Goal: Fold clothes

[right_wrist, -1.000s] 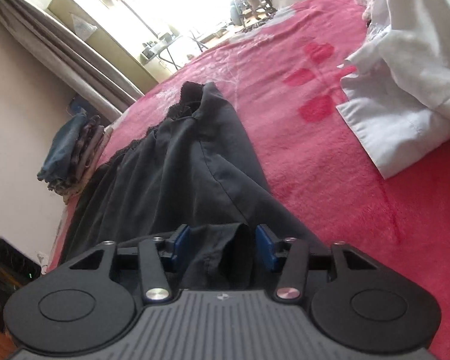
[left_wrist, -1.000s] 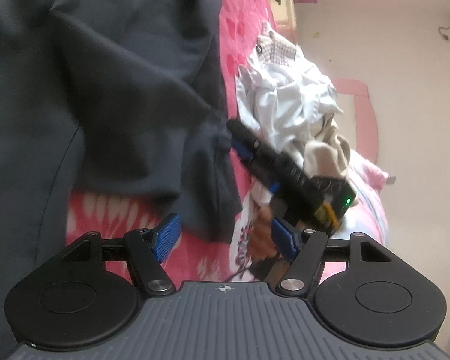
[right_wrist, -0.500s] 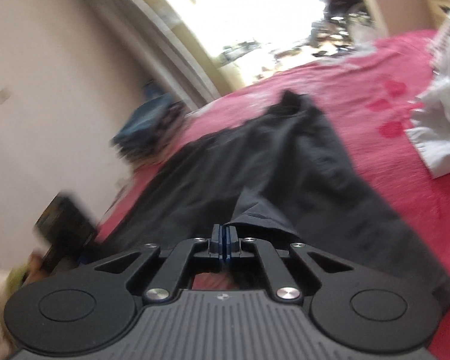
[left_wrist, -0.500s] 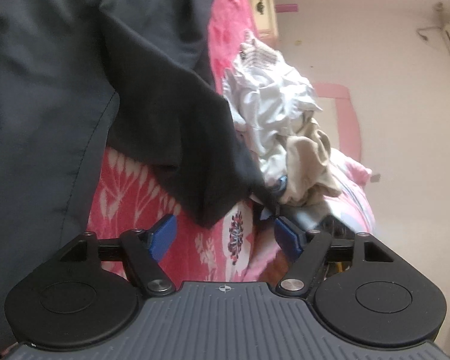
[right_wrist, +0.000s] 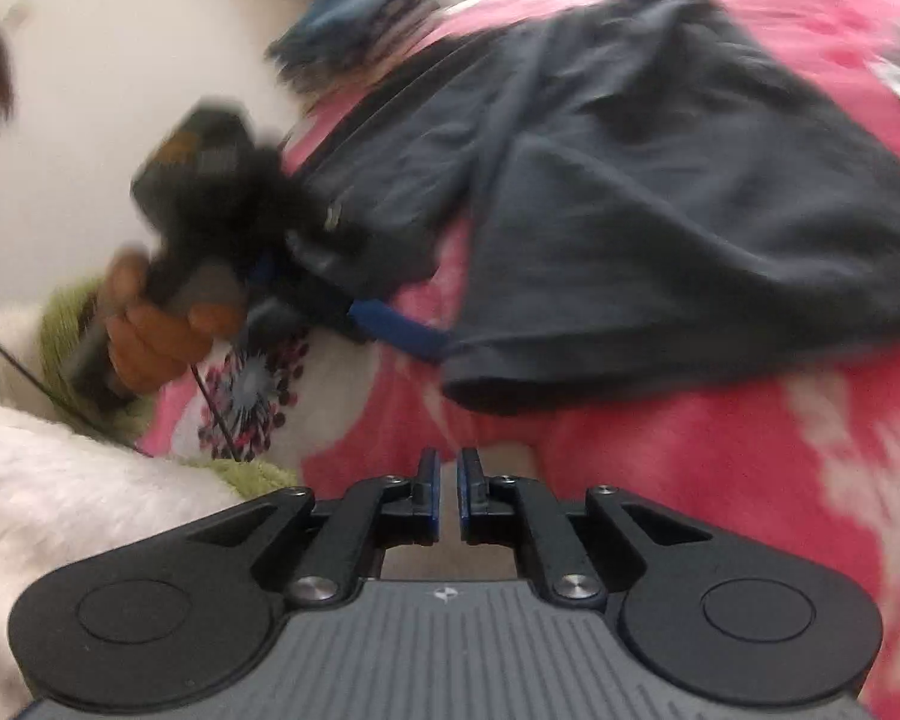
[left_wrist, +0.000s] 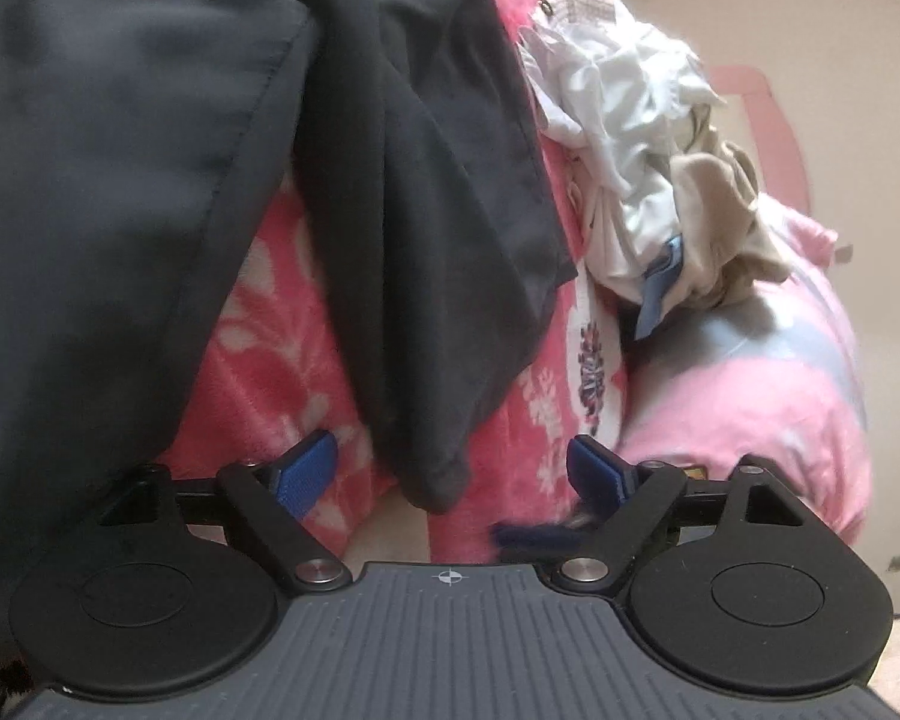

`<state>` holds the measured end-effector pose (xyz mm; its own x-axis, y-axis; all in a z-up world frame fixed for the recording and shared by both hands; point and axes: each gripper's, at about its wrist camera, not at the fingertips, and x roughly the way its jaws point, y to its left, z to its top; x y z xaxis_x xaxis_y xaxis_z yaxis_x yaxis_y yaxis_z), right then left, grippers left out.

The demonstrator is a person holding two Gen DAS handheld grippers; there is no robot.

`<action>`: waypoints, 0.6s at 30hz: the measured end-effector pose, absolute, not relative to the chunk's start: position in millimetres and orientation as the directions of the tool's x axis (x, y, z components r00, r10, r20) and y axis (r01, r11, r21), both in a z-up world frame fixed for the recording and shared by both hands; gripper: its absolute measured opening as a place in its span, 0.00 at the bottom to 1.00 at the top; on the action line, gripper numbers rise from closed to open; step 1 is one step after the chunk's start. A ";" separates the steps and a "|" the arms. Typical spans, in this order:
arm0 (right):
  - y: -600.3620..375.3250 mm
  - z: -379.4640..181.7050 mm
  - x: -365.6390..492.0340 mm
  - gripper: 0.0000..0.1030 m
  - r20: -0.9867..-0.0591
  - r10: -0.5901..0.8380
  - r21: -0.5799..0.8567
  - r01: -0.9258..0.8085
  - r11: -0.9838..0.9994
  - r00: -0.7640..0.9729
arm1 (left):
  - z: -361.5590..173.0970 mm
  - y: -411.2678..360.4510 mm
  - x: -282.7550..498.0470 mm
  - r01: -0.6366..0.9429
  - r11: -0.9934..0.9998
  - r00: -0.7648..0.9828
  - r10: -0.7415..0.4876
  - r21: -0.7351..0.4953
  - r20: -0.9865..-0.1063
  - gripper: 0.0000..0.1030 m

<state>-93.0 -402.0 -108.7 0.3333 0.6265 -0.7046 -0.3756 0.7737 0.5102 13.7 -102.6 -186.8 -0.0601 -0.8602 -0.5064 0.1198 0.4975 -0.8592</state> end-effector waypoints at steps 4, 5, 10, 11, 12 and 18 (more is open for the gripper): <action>-477.9 -96.1 -82.1 0.38 -0.669 0.490 0.525 -0.112 0.844 0.559 | -190.4 -100.3 13.7 0.110 0.511 -0.041 -0.855 -0.853 -0.517 0.77; -496.8 -92.9 -79.3 0.40 -0.659 0.444 0.530 -0.044 0.847 0.607 | -190.5 -100.1 13.5 0.108 0.516 -0.035 -0.852 -0.850 -0.522 0.74; -559.4 -120.9 -26.6 0.40 -0.703 0.239 0.507 0.236 0.829 0.670 | -188.5 -99.0 11.8 0.114 0.565 0.003 -0.823 -0.818 -0.568 0.55; -563.1 -128.7 -15.5 0.40 -0.715 0.234 0.504 0.253 0.826 0.659 | -188.0 -99.2 11.4 0.117 0.579 0.010 -0.813 -0.807 -0.582 0.50; -562.3 -136.0 -5.2 0.40 -0.724 0.251 0.509 0.253 0.822 0.642 | -187.7 -100.1 11.0 0.118 0.595 0.015 -0.802 -0.795 -0.598 0.46; -528.2 -127.7 12.4 0.03 -0.719 0.277 0.464 0.144 0.874 0.638 | -181.8 -106.2 7.9 0.160 0.678 0.043 -0.731 -0.717 -0.681 0.08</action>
<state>12.4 -528.2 -127.7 0.6378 0.2766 -0.7188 0.1436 0.8742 0.4638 7.9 -106.2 -181.8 0.0434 -0.7307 -0.6813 0.1601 0.6783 -0.7172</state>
